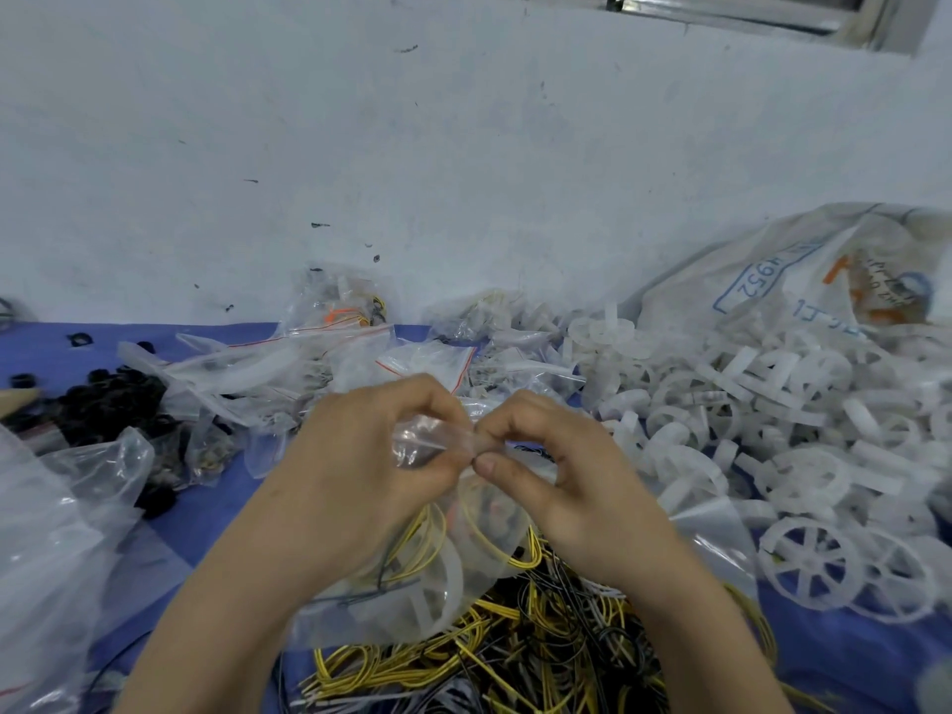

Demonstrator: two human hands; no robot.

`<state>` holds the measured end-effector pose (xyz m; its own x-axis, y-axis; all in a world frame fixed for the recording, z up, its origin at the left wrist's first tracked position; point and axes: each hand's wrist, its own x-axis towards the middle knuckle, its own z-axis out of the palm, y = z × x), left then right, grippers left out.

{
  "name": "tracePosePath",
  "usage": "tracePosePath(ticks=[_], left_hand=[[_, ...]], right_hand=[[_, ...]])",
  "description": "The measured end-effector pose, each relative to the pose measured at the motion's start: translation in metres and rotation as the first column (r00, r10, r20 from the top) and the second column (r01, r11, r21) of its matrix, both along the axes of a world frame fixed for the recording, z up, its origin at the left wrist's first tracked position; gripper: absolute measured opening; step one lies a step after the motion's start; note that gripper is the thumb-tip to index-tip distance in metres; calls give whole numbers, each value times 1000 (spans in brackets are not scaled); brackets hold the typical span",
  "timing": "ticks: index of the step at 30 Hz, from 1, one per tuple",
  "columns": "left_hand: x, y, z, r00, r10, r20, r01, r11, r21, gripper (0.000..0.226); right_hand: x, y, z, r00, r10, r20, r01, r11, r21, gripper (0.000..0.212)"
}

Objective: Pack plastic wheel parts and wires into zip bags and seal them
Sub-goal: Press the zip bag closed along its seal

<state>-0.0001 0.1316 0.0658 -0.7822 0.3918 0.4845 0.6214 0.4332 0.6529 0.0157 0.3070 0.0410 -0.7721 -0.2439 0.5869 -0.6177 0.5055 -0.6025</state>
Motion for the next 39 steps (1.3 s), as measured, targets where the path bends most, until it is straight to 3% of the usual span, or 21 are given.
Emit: tracePosePath(ticks=[6, 13, 18, 24, 28, 32, 34, 39], left_hand=[[-1, 1, 0, 999, 27, -46, -25, 999, 41, 27], [1, 3, 1, 1000, -3, -21, 6, 994, 106, 55], [-3, -3, 2, 999, 52, -15, -50, 993, 103, 72], [-5, -12, 2, 995, 97, -40, -91, 987, 133, 73], [-3, -22, 4, 988, 129, -82, -120, 987, 103, 71], [-4, -24, 5, 992, 113, -48, -104, 983, 149, 56], [-2, -22, 7, 996, 92, -9, -88, 973, 211, 61], [-4, -22, 3, 994, 45, 102, -76, 941, 330, 58]], right_hand=[[1, 4, 0, 989, -19, 150, 35, 994, -106, 6], [-2, 7, -2, 996, -87, 2, 87, 996, -1, 12], [-5, 11, -5, 987, -159, 24, 159, 987, 31, 21], [-9, 11, -9, 976, -217, -2, 216, 971, 102, 34], [-11, 12, -11, 978, -196, 71, 188, 976, 112, 19], [-11, 19, -10, 982, -187, 30, 181, 974, 134, 25], [-11, 19, -11, 984, -179, 21, 174, 974, 147, 32], [-14, 17, -14, 972, -154, 179, 133, 983, 122, 46]])
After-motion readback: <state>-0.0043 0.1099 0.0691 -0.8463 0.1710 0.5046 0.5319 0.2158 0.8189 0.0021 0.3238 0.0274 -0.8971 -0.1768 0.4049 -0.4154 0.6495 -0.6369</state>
